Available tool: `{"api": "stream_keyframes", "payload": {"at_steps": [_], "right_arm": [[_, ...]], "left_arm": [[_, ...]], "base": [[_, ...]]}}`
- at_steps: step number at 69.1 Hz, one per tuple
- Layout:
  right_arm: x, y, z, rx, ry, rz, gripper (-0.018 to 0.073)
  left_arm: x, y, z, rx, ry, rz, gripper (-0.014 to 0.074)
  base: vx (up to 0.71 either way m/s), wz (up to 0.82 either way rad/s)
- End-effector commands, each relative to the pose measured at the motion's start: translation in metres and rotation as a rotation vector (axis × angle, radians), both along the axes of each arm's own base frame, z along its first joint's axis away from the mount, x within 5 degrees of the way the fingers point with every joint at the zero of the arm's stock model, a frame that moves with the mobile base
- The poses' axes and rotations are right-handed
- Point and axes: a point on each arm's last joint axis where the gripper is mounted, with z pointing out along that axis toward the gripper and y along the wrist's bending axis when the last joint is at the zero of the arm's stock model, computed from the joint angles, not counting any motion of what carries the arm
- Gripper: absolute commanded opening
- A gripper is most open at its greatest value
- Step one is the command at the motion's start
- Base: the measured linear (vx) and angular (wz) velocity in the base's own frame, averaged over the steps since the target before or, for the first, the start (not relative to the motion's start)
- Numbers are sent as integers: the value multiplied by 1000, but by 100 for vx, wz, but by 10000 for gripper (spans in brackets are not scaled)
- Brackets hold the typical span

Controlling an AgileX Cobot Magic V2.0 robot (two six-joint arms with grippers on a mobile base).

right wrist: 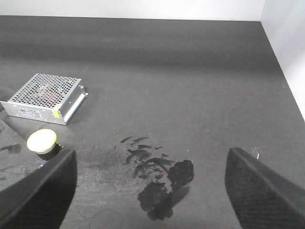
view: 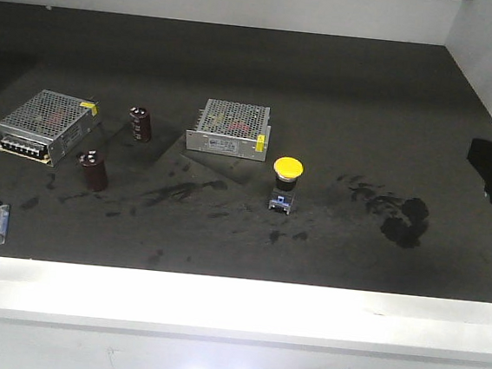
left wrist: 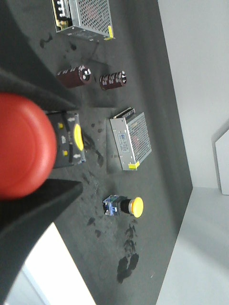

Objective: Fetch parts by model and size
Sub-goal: 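Move the right gripper down over the yellow-capped push button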

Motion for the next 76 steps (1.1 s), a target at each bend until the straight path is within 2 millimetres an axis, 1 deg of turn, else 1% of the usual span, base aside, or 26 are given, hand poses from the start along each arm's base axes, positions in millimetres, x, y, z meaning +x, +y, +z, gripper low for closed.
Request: {"api": "stream_keyframes", "payload": {"at_steps": [1, 18, 25, 33, 46, 57, 66, 71, 76], "right_arm": [[1, -1, 17, 14, -107, -13, 594], [1, 2, 18, 53, -109, -2, 594], [2, 13, 21, 10, -118, 77, 594], [8, 31, 30, -9, -97, 193, 594], [33, 62, 48, 18, 0, 336, 594], [61, 100, 56, 35, 65, 458, 594], [84, 127, 56, 40, 134, 503, 594], [99, 136, 51, 21, 209, 489, 594], [113, 139, 46, -5, 298, 443, 594]], "left_arm": [[2, 4, 16, -59, -80, 59, -8], [3, 6, 18, -67, -101, 82, -7], [3, 6, 18, -67, -101, 82, -7], [3, 6, 18, -66, -101, 82, -8], [3, 6, 18, -66, -101, 82, -8], [3, 7, 17, -58, -103, 83, -8], [3, 7, 17, -58, -103, 83, -8], [3, 7, 17, -58, -103, 83, -8], [3, 7, 17, -58, -103, 83, -8]], "base": [[0, 0], [0, 0], [0, 0], [0, 0], [0, 0], [0, 0], [0, 0], [0, 0], [0, 0]]}}
